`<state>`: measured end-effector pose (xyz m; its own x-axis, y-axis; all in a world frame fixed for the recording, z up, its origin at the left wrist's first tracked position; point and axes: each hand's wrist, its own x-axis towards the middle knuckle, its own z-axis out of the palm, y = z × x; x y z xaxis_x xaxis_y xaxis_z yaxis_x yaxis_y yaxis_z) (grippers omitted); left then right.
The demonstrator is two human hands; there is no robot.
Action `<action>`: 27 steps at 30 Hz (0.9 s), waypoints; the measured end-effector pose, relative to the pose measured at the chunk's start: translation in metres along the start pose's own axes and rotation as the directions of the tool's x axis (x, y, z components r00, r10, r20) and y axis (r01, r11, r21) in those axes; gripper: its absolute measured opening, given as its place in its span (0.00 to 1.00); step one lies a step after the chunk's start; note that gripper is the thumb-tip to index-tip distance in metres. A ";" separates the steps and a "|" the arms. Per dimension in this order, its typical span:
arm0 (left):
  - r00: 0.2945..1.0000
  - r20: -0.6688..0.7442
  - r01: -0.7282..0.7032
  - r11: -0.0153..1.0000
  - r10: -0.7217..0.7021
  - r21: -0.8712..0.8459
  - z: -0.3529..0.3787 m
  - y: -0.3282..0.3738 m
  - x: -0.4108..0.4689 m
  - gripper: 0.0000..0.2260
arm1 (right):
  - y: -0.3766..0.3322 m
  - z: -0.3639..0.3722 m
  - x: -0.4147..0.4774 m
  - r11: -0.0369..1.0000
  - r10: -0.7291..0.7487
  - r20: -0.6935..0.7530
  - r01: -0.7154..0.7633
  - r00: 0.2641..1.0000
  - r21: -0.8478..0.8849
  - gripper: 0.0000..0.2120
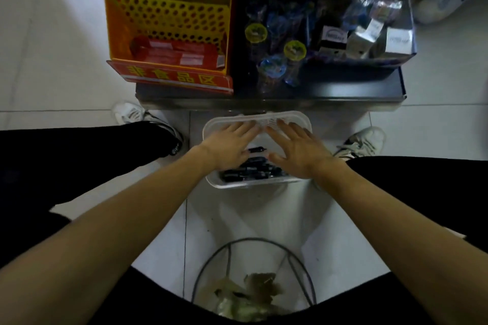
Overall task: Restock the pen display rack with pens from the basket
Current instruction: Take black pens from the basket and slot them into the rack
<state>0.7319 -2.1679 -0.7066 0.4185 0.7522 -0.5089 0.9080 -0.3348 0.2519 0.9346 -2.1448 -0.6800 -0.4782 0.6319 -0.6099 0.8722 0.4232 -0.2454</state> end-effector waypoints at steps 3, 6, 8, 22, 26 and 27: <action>0.998 0.061 0.028 0.998 -0.025 -0.048 0.025 -0.001 0.013 0.33 | 0.007 0.012 0.012 1.000 0.002 0.037 -0.003 0.999 0.022 0.32; 0.992 0.124 0.039 0.997 -0.030 -0.067 0.050 -0.007 0.029 0.35 | 0.013 0.016 0.022 0.997 0.019 0.056 -0.024 0.998 0.080 0.31; 0.977 0.210 0.068 0.992 -0.045 -0.105 0.065 -0.012 0.041 0.38 | 0.019 0.021 0.028 0.990 0.035 0.055 -0.042 0.998 0.132 0.31; 0.956 0.225 0.237 0.948 -0.188 -0.212 0.115 -0.004 0.081 0.41 | 0.031 0.047 0.056 0.971 0.096 0.053 -0.105 0.994 0.216 0.30; 0.948 0.262 0.251 0.933 -0.182 -0.259 0.116 -0.005 0.084 0.36 | 0.030 0.045 0.058 0.963 0.113 0.044 -0.120 0.993 0.241 0.29; 0.946 0.266 0.258 0.923 -0.183 -0.284 0.116 -0.006 0.083 0.34 | 0.029 0.045 0.058 0.960 0.115 0.043 -0.122 0.992 0.250 0.29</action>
<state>0.7637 -2.1691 -0.8462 0.2349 0.6225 -0.7466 0.9411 0.0465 0.3349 0.9371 -2.1249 -0.7563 -0.3701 0.6475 -0.6662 0.9218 0.1668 -0.3500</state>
